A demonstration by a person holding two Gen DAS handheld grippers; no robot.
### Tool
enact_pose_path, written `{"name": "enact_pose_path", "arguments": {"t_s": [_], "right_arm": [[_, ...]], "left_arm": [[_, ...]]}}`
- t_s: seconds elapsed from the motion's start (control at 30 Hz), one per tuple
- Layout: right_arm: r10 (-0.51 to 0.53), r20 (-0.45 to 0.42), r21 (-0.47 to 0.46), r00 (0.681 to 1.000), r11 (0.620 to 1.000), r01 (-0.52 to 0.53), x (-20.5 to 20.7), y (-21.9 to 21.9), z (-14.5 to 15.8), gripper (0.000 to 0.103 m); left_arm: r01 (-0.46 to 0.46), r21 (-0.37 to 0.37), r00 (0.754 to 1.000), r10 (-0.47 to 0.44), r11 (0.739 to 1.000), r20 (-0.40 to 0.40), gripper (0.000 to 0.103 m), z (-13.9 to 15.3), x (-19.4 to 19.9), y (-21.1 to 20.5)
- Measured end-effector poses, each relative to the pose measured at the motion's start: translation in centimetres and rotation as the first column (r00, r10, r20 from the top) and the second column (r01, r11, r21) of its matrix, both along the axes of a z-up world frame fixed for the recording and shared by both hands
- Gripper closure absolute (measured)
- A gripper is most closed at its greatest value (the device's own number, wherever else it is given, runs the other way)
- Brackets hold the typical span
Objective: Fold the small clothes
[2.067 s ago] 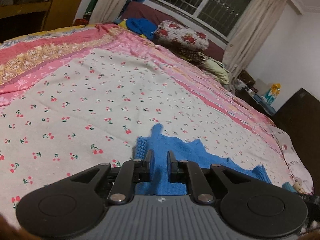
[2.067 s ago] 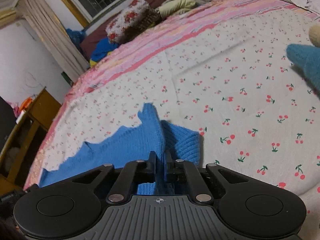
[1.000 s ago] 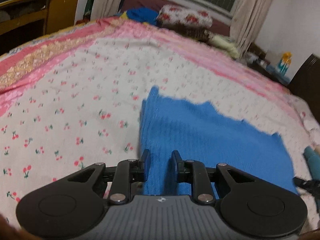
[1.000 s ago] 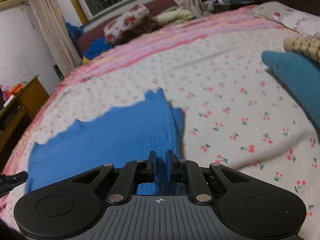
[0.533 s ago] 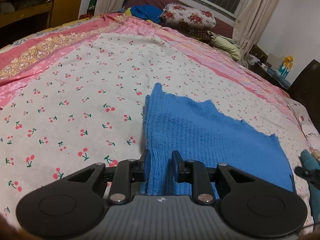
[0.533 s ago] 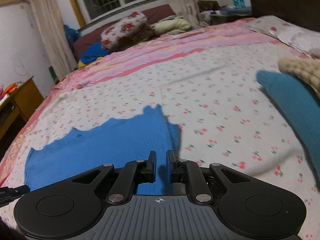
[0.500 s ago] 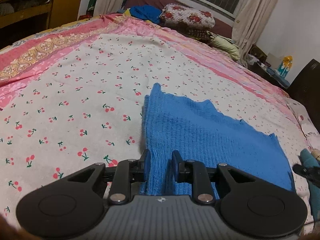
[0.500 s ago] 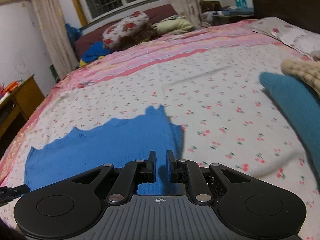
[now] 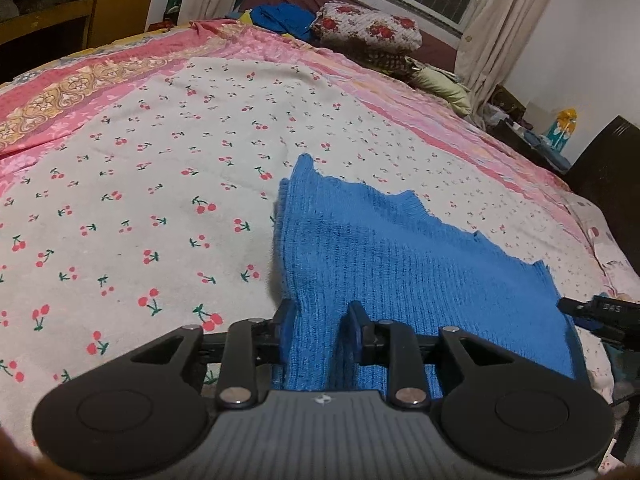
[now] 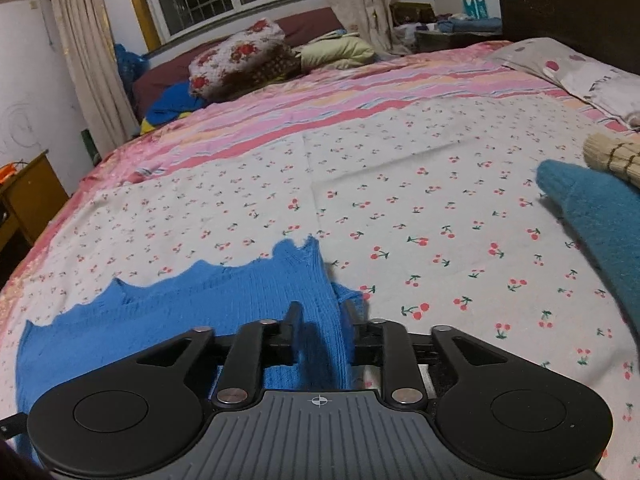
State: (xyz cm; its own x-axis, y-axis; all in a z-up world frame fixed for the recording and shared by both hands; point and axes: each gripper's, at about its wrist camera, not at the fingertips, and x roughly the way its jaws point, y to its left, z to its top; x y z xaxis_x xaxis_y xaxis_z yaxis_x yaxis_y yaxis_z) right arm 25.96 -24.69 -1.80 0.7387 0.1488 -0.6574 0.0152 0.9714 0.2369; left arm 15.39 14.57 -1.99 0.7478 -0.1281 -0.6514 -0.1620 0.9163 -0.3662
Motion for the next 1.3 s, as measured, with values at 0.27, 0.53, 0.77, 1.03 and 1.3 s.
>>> {"name": "enact_pose_path", "arguments": {"t_s": [0.27, 0.53, 0.77, 1.03, 1.3], "right_arm": [[-0.010, -0.036, -0.002, 0.999, 1.000, 0.010, 0.8, -0.6, -0.5, 0.097], [-0.035, -0.070, -0.029, 0.997, 0.999, 0.033, 0.8, -0.9, -0.9, 0.090], [-0.008, 0.032, -0.092, 0.999, 0.996, 0.011, -1.1, 0.4, 3.4, 0.086], [0.285, -0.003, -0.040, 0.958, 0.958, -0.285, -1.5, 9.6, 5.3, 0.077], [0.504, -0.056, -0.057, 0.862, 0.860, -0.506, -0.8, 20.1, 5.1, 0.065]], "left_arm": [[-0.002, 0.008, 1.000, 0.002, 1.000, 0.009, 0.068, 0.1, 0.0, -0.2], [-0.025, -0.015, 0.999, 0.024, 1.000, -0.032, 0.066, -0.3, -0.1, 0.2], [-0.040, -0.060, 0.999, 0.038, 0.997, -0.027, 0.065, 0.4, -2.0, 0.6], [-0.058, -0.103, 0.996, 0.050, 0.993, -0.076, 0.065, -0.5, -3.6, 0.9], [-0.052, -0.135, 0.995, 0.040, 0.990, -0.090, 0.065, -0.9, -3.6, 1.2]]}}
